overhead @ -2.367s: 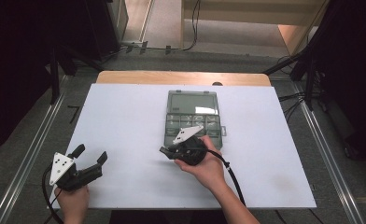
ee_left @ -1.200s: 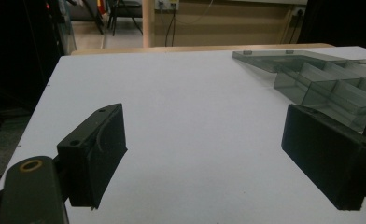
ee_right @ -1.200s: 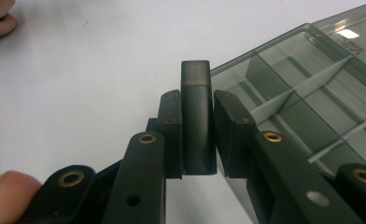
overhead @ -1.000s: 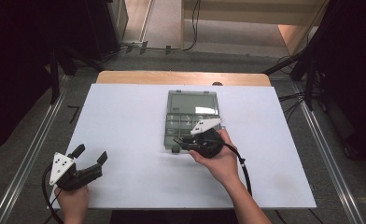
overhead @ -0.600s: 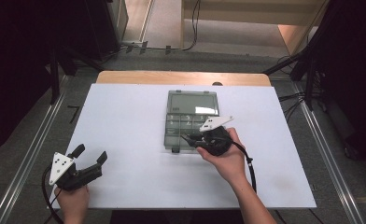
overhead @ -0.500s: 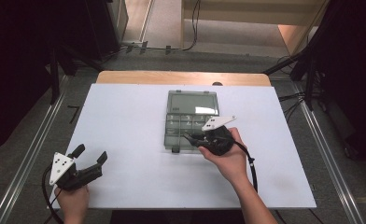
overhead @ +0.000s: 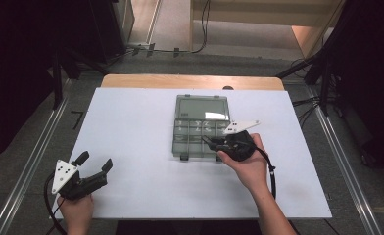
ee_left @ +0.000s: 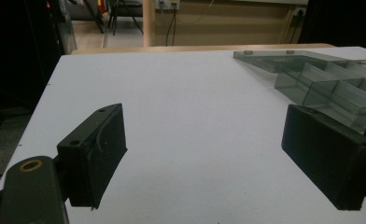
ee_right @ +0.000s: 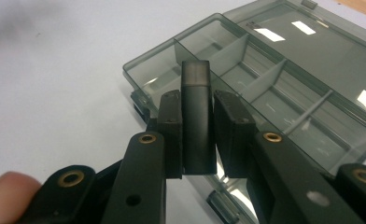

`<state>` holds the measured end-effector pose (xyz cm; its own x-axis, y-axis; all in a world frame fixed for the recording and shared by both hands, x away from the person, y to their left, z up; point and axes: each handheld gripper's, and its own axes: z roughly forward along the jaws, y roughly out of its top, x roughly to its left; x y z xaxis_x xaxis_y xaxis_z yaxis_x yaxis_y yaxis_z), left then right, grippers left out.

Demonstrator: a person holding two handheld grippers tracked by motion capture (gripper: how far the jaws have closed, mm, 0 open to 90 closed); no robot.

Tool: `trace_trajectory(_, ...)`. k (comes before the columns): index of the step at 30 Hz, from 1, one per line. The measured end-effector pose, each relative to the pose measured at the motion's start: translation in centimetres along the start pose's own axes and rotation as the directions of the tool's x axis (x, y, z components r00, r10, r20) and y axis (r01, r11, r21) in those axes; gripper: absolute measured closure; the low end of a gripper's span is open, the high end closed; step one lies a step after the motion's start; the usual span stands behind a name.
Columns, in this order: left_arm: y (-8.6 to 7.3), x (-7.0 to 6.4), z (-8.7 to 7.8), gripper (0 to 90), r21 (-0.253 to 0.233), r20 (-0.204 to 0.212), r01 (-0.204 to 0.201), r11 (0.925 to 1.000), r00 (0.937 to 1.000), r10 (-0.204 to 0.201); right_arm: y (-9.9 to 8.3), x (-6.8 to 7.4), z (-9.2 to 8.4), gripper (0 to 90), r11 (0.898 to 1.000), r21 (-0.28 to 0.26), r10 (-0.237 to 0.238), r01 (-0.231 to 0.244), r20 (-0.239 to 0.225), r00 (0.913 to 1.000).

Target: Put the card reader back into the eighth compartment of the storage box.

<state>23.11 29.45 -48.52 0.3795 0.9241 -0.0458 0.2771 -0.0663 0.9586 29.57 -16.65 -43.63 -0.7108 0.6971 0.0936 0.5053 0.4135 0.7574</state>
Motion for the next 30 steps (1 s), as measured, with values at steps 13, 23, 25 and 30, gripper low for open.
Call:
trace_trajectory(13,0.0,0.0,0.0,14.2,0.001,-0.001,0.000,1.0000,1.0000,0.000,-1.3,-1.7,-0.7,71.5,0.998,-0.014,0.059,-0.058,0.046,0.9972)
trace_trajectory(23,0.0,0.0,0.0,14.2,0.000,-0.002,0.000,1.0000,1.0000,0.000,-2.3,-2.7,-0.8,71.4,0.995,-0.017,0.100,-0.099,0.082,0.9916)
trace_trajectory(25,0.0,0.0,0.0,14.2,0.001,-0.001,-0.001,1.0000,1.0000,0.001,-2.5,-2.9,-0.8,71.5,0.994,-0.019,0.113,-0.112,0.087,0.9897)
trace_trajectory(30,0.0,0.0,0.0,14.1,0.001,-0.001,-0.001,1.0000,1.0000,0.001,-3.0,-3.4,-0.6,71.3,0.992,-0.013,0.130,-0.129,0.105,0.9860)
